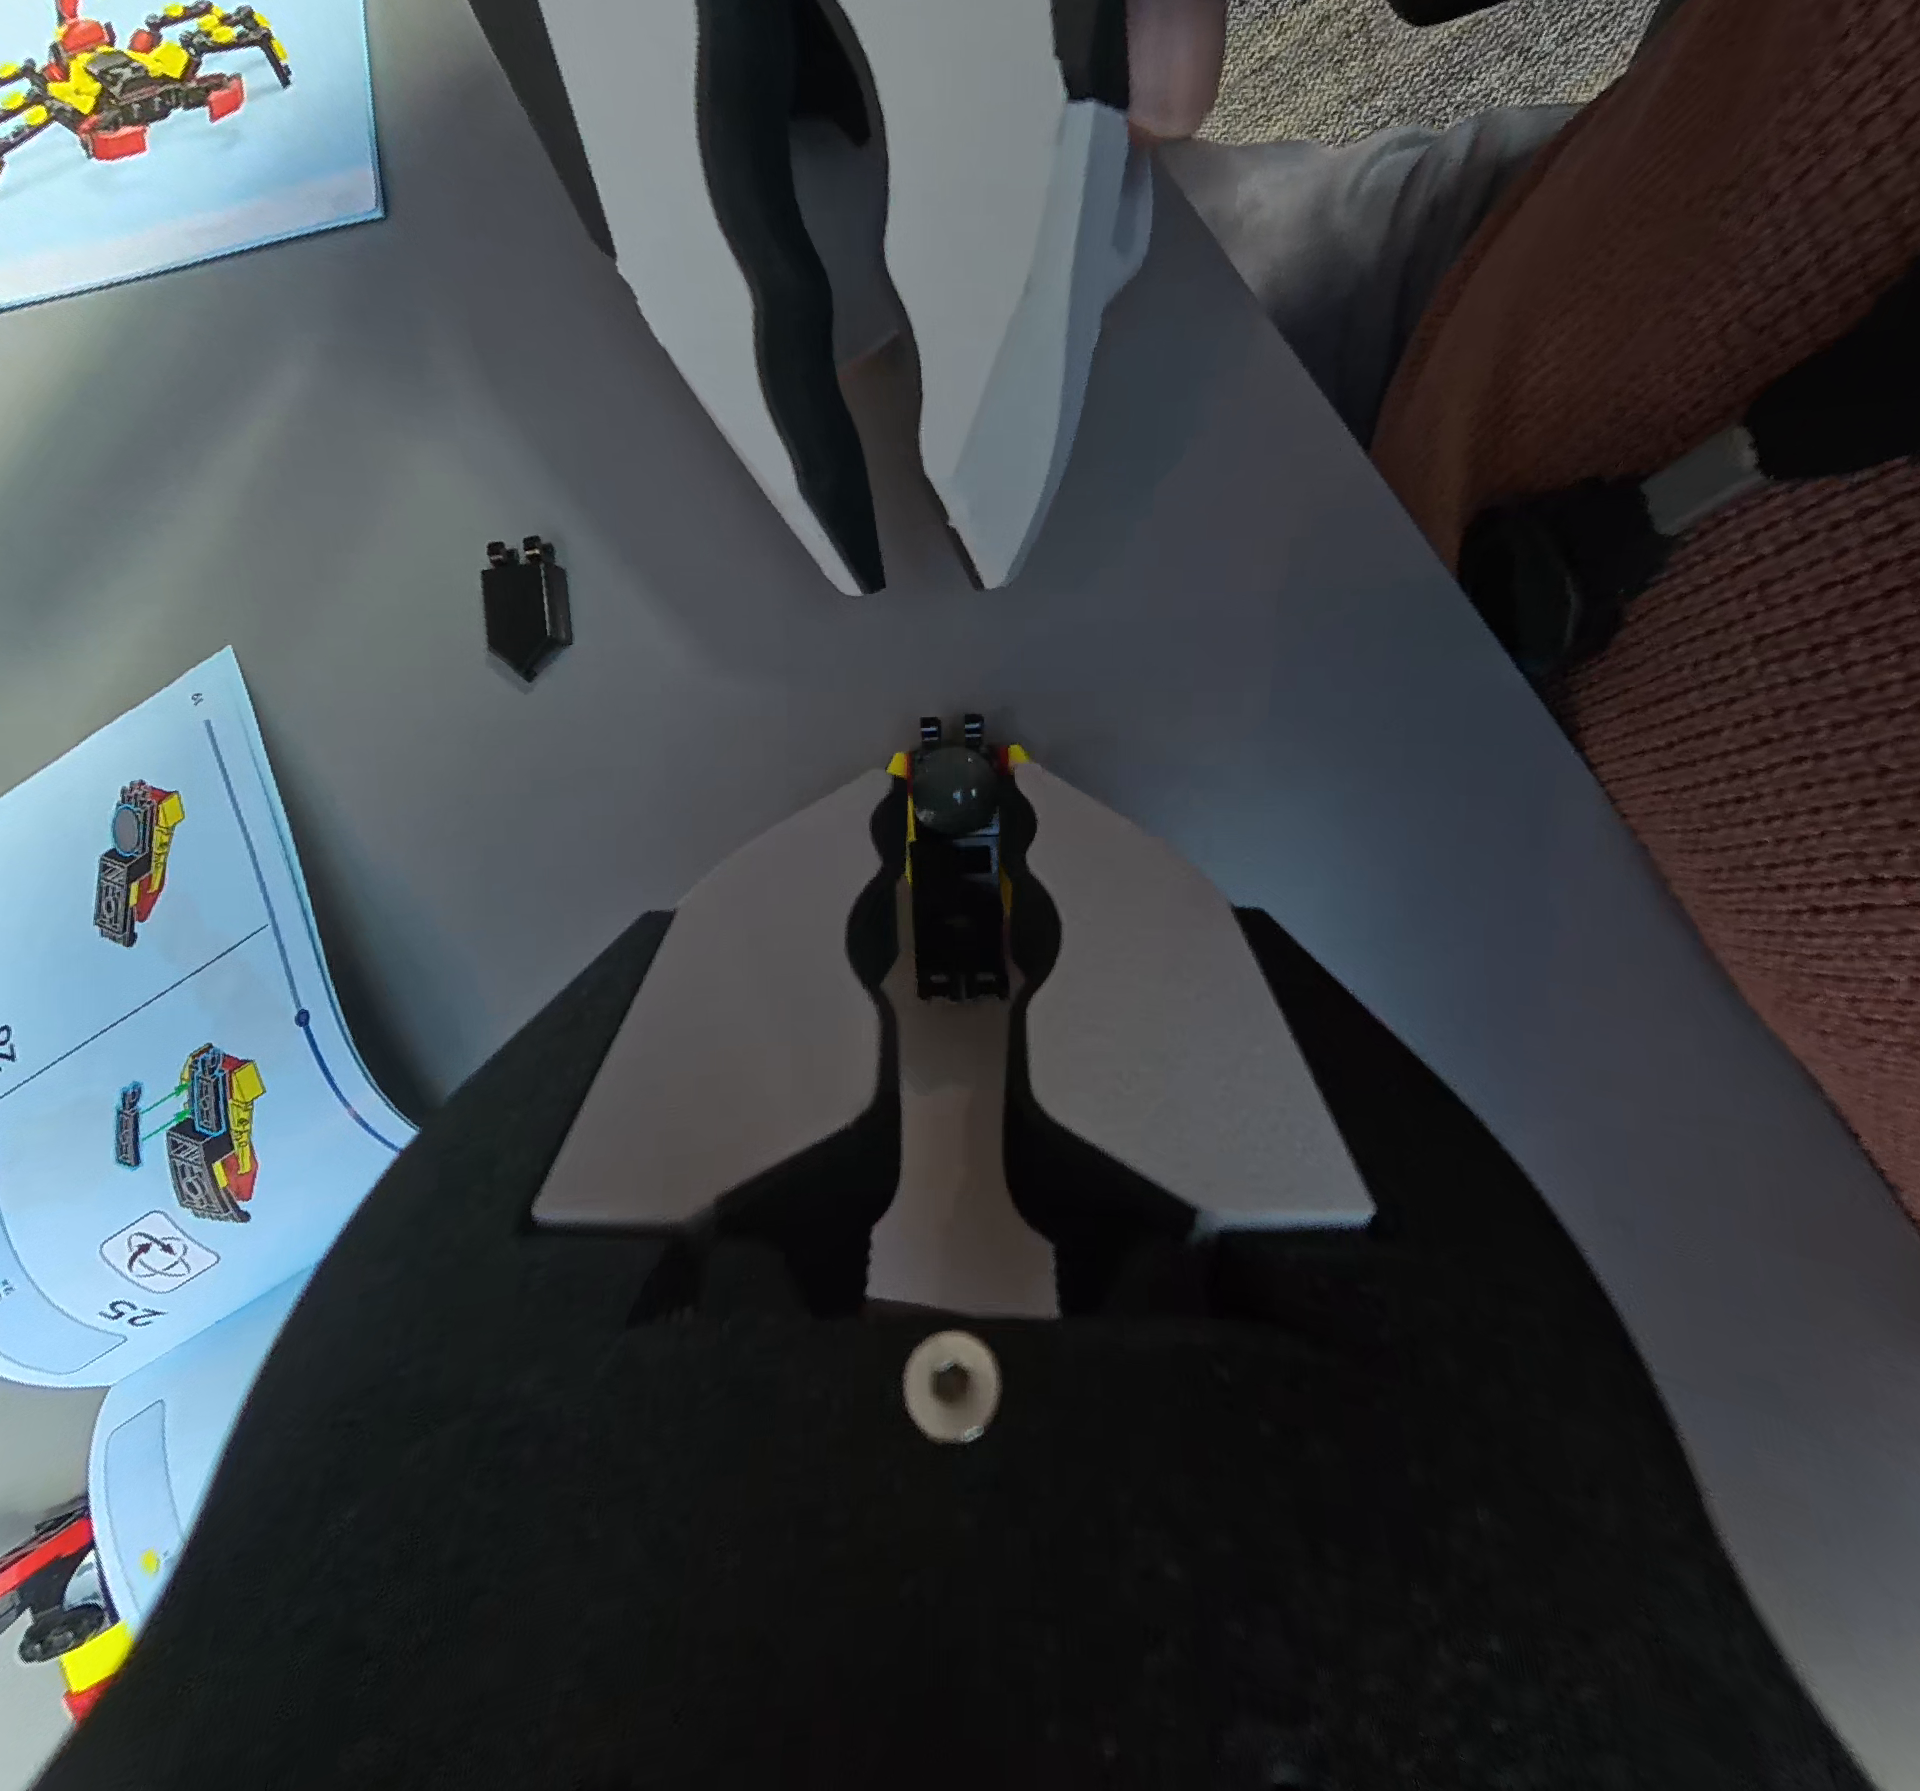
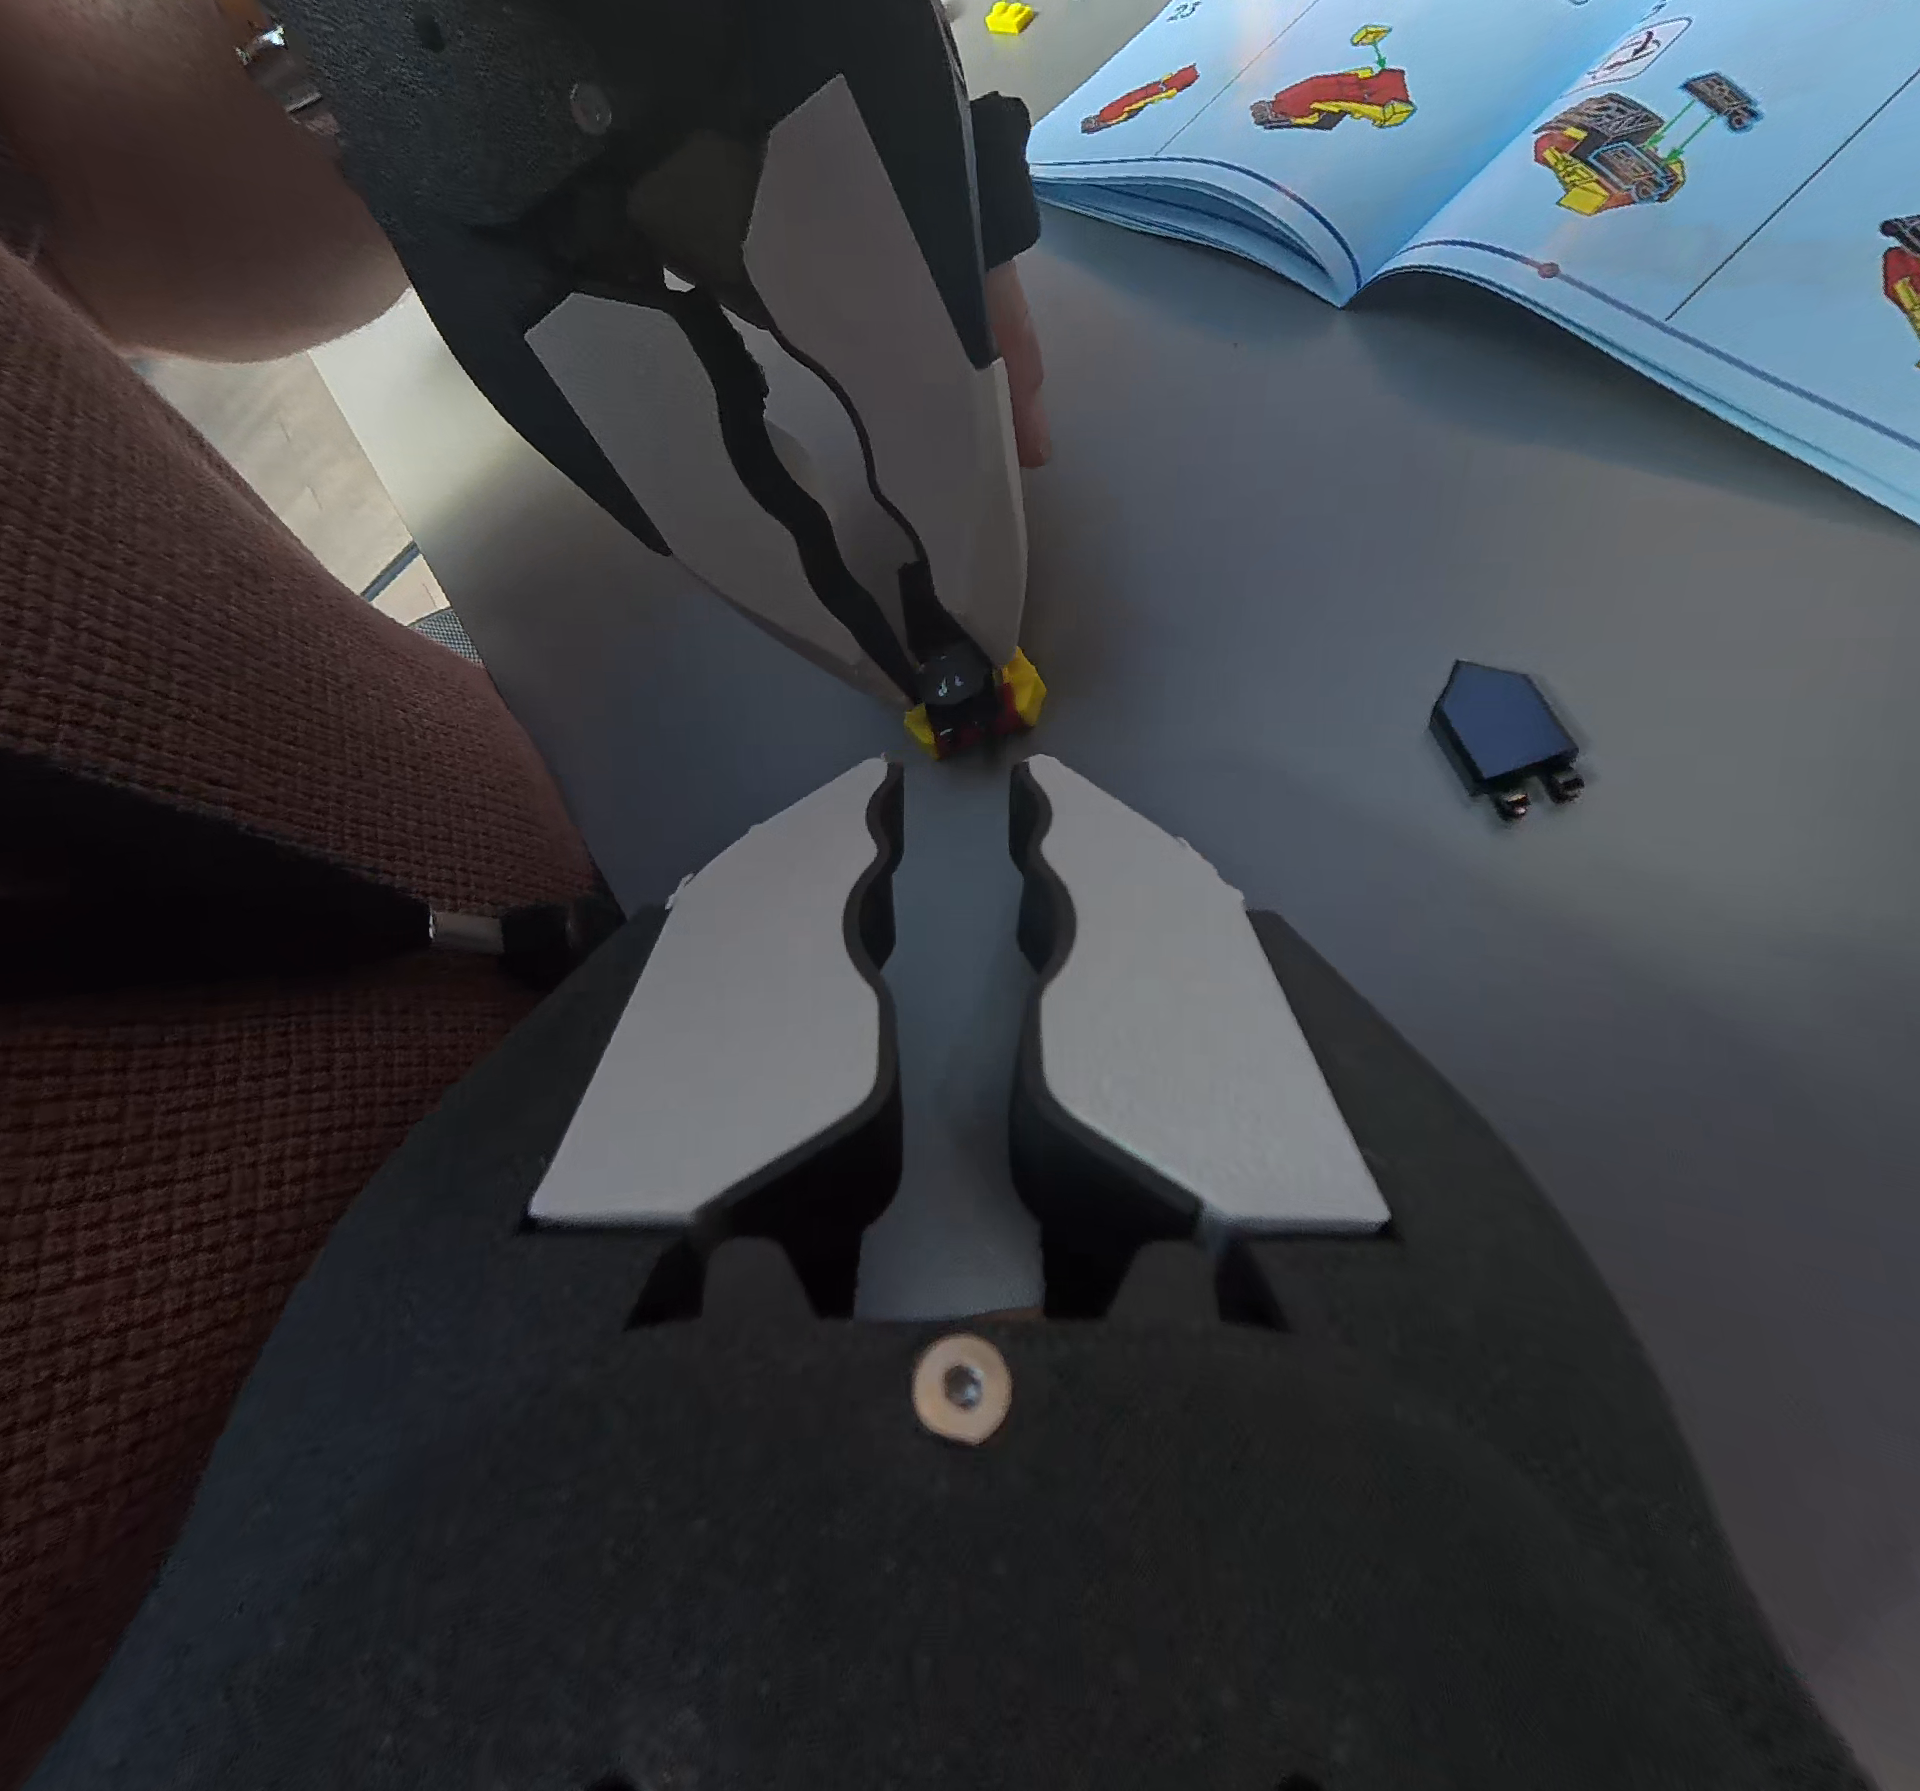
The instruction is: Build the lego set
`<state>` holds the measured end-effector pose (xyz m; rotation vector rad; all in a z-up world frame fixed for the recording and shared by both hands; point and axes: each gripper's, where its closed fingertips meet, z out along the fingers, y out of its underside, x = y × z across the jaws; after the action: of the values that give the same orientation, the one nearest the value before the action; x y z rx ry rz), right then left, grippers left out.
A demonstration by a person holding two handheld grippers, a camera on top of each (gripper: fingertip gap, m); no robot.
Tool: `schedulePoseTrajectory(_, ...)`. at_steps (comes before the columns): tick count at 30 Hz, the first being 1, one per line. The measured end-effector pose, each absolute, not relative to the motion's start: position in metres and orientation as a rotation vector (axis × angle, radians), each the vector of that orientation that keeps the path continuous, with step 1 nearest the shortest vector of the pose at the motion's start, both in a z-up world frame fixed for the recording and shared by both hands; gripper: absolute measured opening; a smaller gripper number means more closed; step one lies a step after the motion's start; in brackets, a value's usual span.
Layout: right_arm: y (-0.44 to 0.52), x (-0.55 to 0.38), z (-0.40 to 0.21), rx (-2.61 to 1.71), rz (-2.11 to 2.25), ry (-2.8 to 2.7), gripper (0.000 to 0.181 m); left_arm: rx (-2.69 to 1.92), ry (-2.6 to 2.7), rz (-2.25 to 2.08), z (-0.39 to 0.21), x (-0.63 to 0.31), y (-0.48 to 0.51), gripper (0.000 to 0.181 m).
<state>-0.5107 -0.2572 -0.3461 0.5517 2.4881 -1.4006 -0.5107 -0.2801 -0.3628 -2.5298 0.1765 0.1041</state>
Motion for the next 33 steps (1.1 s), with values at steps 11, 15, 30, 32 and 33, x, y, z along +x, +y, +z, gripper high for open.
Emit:
schedulePoseTrajectory(11,-0.266,-0.516,-0.346,0.465,-1.435,2.66,0.0,-2.409,0.107,0.157,-0.346,-0.515,-0.276,0.006)
schedulePoseTrajectory(15,-0.269,-0.518,-0.353,0.477,-1.386,2.688,0.0,-2.432,0.135,0.145,-0.35,-0.512,-0.275,0.0)
schedulePoseTrajectory(30,-0.272,-0.515,-0.356,0.472,-1.362,2.677,0.0,-2.47,0.115,0.139,-0.358,-0.512,-0.275,0.0)
schedulePoseTrajectory(32,-0.273,-0.514,-0.357,0.463,-1.352,2.69,0.0,-2.483,0.138,0.161,-0.358,-0.512,-0.275,0.0)
schedulePoseTrajectory(33,-0.274,-0.515,-0.358,0.462,-1.348,2.7,0.0,-2.492,0.143,0.17,-0.358,-0.512,-0.275,0.0)
